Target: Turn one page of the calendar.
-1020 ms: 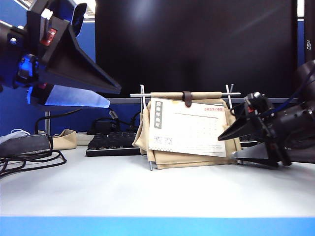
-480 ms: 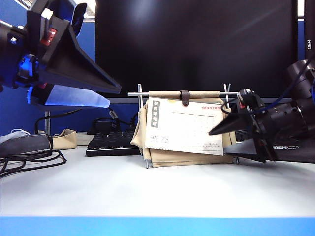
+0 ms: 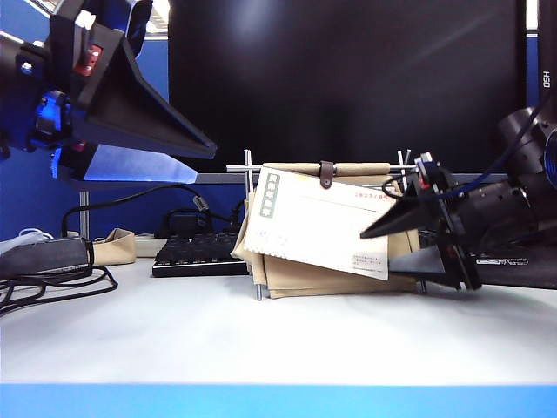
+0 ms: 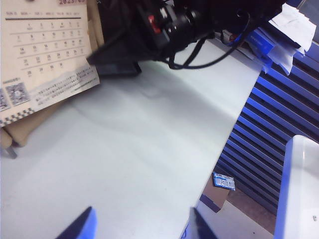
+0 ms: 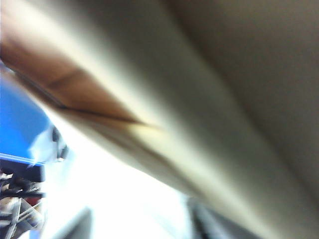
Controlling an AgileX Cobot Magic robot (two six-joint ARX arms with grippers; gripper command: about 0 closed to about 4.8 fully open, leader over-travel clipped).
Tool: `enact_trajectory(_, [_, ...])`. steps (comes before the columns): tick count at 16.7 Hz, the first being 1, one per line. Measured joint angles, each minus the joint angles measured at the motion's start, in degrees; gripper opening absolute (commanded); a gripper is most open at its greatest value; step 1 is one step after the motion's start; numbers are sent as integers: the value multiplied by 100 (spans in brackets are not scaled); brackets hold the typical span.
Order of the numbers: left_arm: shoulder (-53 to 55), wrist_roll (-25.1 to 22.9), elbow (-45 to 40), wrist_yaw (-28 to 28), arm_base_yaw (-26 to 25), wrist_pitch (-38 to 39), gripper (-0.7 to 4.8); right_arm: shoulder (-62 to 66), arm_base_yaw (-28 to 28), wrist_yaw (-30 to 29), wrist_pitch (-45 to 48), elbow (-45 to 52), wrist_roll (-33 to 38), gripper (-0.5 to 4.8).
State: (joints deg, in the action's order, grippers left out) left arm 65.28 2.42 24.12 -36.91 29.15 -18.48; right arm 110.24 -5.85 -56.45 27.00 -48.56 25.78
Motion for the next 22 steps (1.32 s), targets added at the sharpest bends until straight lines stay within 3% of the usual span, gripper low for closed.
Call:
enact_trajectory(2, [0,0,0,0,0,-13,248,2,0,413,-11,15,-79,28])
enact_trajectory(3, [0,0,0,0,0,-11,248,2,0,442,-11,15,-125,0])
enact_trajectory(5, [0,0,0,0,0,-11,248,2,0,382,0,15,-144,-1])
enact_trajectory(10, [0,-15,0,57,0,-13,248,-127,0,-431,-13,79,-144,-2])
enact_trajectory(16, [0,-50,0,103,0,-13,248,-1161,-59,-199,181,398,-188,-2])
enact_trajectory(22, [0,-92,0,111,0,-76,248,-1880,-525,-155,227,697,-299,-2])
